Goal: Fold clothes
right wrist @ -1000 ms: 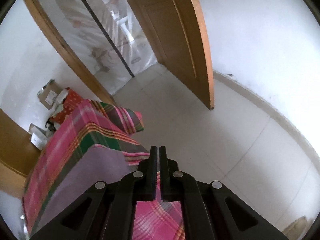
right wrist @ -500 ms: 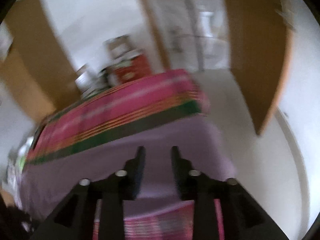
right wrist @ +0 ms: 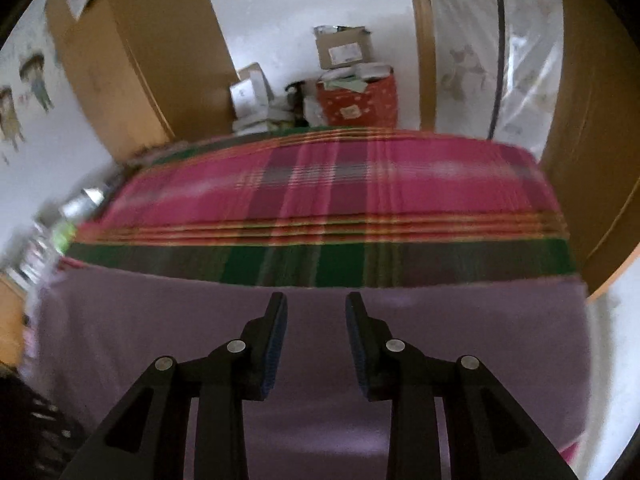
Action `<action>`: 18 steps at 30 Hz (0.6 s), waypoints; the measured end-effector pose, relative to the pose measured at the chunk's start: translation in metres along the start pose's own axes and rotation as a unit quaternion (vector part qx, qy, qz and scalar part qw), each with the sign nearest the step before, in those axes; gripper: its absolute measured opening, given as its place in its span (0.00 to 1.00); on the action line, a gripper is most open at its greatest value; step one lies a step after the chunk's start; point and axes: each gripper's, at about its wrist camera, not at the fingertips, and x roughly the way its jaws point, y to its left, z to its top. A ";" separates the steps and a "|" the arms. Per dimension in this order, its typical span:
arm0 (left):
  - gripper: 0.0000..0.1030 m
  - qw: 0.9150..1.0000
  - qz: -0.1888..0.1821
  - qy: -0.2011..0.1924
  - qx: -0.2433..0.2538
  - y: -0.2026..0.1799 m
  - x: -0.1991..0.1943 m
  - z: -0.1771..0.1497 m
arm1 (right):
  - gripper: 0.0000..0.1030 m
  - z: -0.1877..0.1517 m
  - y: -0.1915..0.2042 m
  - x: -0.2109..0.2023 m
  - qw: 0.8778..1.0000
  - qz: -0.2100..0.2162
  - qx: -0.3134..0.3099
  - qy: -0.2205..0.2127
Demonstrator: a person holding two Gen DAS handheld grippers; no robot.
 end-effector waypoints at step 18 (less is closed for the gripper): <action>0.16 0.995 0.089 -0.026 -0.041 0.105 0.004 0.099 | 0.31 -0.114 0.037 -0.069 0.993 0.018 0.118 0.002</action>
